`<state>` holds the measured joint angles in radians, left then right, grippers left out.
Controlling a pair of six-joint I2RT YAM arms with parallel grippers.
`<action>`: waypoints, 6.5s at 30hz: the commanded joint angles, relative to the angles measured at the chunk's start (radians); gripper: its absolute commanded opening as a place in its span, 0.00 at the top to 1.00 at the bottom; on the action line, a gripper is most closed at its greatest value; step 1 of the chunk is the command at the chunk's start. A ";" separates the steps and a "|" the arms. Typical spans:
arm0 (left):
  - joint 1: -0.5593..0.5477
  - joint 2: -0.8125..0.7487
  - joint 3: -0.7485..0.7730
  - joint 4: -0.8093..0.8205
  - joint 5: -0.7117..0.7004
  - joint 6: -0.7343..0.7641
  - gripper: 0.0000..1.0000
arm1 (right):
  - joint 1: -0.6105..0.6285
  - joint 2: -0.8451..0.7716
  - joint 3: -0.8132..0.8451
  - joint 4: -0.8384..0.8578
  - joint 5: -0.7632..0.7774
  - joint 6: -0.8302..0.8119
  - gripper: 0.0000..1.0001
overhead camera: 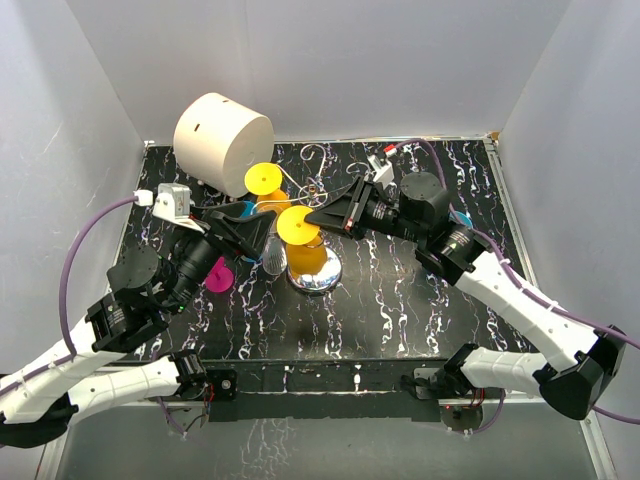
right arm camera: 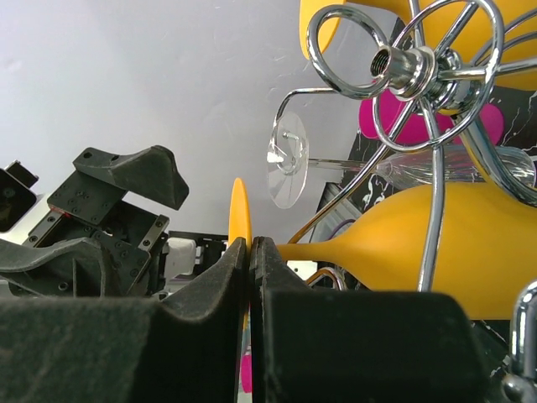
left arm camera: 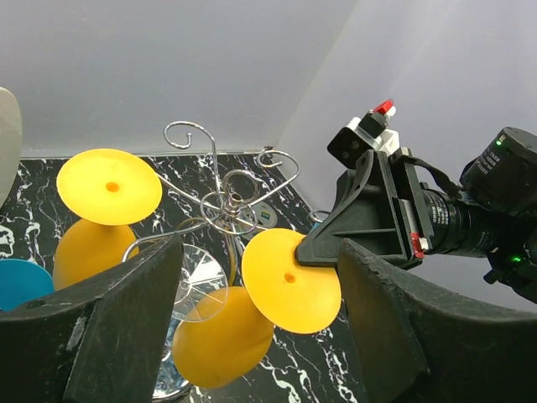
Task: Place the wine glass upside down on the wine glass rack
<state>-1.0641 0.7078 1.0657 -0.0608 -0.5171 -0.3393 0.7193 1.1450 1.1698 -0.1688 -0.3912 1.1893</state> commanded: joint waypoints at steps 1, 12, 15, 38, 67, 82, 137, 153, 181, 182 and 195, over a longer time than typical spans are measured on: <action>0.000 -0.007 0.002 0.017 -0.027 0.011 0.27 | 0.009 -0.052 0.028 0.039 0.017 -0.021 1.00; 0.000 0.000 0.014 0.029 -0.077 0.011 0.24 | 0.010 -0.111 -0.021 -0.017 0.031 -0.033 1.00; 0.000 0.005 0.014 0.033 -0.092 0.010 0.24 | 0.010 -0.106 -0.023 -0.014 0.014 -0.034 1.00; 0.000 0.021 0.033 0.012 -0.155 -0.001 0.22 | 0.011 -0.162 -0.015 -0.143 0.127 -0.089 1.00; -0.001 0.048 0.076 -0.002 -0.159 0.063 0.21 | 0.011 -0.196 -0.011 -0.192 0.254 -0.085 0.46; -0.001 0.011 0.107 -0.018 -0.240 0.199 0.21 | 0.011 -0.255 0.046 -0.273 0.330 -0.107 0.31; 0.000 -0.073 0.066 0.036 -0.001 0.415 0.15 | -0.559 0.033 0.012 -0.546 0.717 -0.674 0.61; 0.000 -0.070 0.063 0.033 0.018 0.423 0.15 | -0.563 0.153 0.006 -0.569 0.723 -0.723 0.77; -0.001 0.092 0.185 0.103 0.367 0.285 0.15 | -0.563 -0.090 0.149 -0.719 0.777 -0.648 1.00; -0.001 0.119 0.197 0.125 0.403 0.264 0.16 | -0.563 -0.123 0.151 -0.720 0.773 -0.642 1.00; 0.000 0.368 0.303 0.315 0.718 0.090 0.04 | -0.563 -0.481 0.115 -0.590 0.633 -0.638 1.00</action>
<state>-1.0641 1.0630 1.3155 0.1459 0.0937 -0.1787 0.1608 0.7238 1.2758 -0.8715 0.2966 0.5510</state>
